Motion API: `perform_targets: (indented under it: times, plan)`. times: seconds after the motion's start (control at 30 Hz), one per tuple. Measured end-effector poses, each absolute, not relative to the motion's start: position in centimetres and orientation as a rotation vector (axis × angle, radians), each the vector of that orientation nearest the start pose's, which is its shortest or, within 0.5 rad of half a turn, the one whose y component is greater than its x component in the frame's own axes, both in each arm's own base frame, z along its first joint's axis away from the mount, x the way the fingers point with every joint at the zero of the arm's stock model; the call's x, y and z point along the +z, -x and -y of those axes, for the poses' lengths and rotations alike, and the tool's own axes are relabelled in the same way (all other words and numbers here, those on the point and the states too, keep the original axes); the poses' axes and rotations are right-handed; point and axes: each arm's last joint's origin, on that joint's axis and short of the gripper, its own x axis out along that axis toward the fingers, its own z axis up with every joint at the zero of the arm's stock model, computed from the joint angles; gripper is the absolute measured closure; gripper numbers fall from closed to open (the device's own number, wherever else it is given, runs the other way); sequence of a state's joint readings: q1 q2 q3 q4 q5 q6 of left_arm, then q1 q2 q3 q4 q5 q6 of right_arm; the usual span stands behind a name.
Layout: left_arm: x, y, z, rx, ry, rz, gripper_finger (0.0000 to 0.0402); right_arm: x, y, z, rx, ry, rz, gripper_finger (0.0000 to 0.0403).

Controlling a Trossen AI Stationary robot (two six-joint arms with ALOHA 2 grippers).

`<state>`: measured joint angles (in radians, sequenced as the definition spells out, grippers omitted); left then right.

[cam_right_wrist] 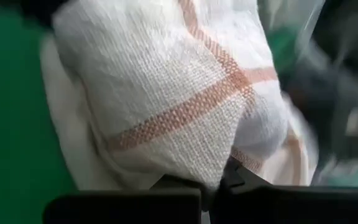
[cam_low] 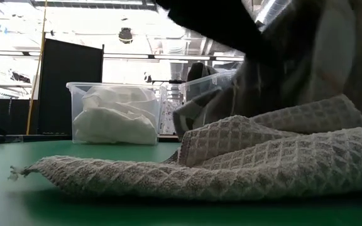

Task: Sort towels by color in basket
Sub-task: Put the white patterned towel into the left transparent bin

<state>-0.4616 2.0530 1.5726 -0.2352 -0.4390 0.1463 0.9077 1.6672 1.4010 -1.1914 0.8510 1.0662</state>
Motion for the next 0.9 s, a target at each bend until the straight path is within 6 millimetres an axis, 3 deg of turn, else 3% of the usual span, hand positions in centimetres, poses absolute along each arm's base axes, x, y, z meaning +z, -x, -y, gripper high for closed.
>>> perform_targets:
  times: [0.17, 0.37, 0.6, 0.9]
  plan:
    - [23.5, -41.9, 19.4, -0.025, -0.417, -0.519, 0.0109, 31.1, -20.6, -20.9, -0.398, 0.117, -0.599, 0.0381]
    - [25.0, -42.2, 19.4, 0.041, -0.393, -0.406, 0.0109, 34.4, -20.4, -18.4, -0.404, 0.073, -0.5, 0.0381]
    - [24.4, -42.5, 17.8, 0.136, -0.379, -0.474, 0.0109, 37.2, -19.5, -16.8, -0.357, -0.004, -0.416, 0.036]
    - [23.5, -42.6, 15.8, 0.177, -0.324, -0.577, 0.0109, 39.1, -18.4, -17.2, -0.311, 0.007, -0.304, 0.0365]
